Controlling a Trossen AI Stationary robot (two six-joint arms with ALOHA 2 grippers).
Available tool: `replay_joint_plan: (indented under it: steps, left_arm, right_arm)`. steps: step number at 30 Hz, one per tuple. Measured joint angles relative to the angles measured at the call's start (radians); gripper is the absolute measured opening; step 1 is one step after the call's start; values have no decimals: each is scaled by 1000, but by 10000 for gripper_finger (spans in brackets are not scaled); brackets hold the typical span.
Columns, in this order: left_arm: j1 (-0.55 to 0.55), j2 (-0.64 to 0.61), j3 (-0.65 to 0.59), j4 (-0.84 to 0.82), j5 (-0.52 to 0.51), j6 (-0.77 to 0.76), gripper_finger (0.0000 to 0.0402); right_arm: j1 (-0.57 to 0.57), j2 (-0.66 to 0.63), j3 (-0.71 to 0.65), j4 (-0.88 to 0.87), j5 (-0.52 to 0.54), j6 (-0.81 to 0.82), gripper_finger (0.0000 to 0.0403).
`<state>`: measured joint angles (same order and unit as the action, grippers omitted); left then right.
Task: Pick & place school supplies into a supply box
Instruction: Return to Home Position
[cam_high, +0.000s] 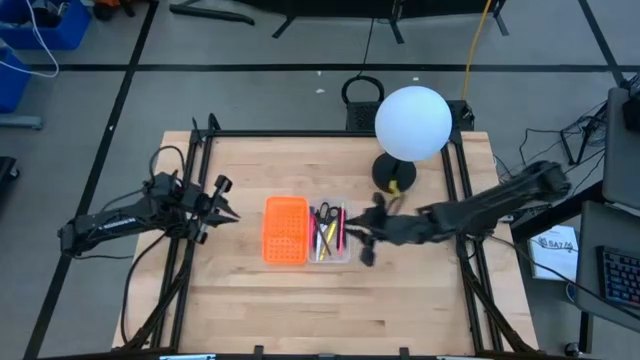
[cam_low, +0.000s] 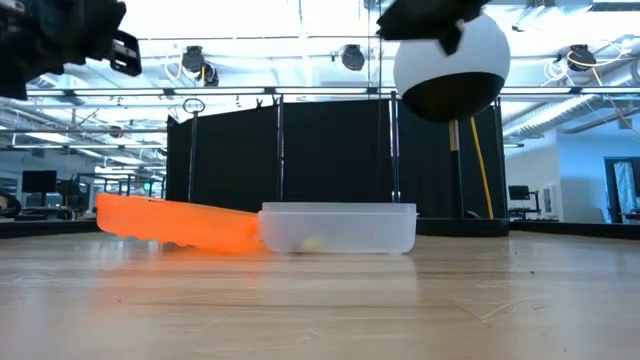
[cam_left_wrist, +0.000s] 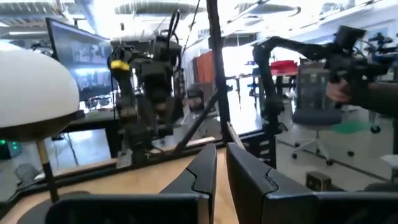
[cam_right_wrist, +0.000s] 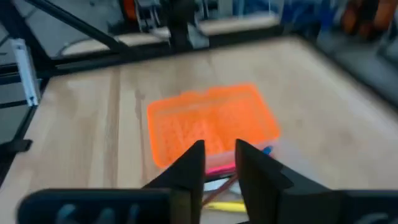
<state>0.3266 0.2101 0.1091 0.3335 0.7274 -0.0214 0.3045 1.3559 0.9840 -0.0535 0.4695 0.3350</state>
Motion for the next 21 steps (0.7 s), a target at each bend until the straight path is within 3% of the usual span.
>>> replay_joint_plan:
  steps: [3, 5, 8, 11, 16, 21]
  left_arm:
    - [0, -61, 7, -118, -39, 85, 35]
    - [0, -93, 7, -172, -151, 149, 13]
    - [0, -103, 7, -232, -382, 192, 7]
    - [1, -95, 7, -285, -501, 249, 4]
    - [0, -95, 7, -338, -512, 316, 3]
    - [0, -111, 7, -333, -462, 323, 3]
  right_arm:
    - [35, -142, -115, 60, 66, -107, 41]
    - [44, -229, -208, 113, 85, -163, 12]
    - [34, -361, -334, 155, 78, -225, 8]
    - [1, -496, -424, 153, 72, -252, 2]
    - [-37, -670, -515, 148, -92, -344, 1]
    - [-47, -840, -599, 154, -109, -378, 1]
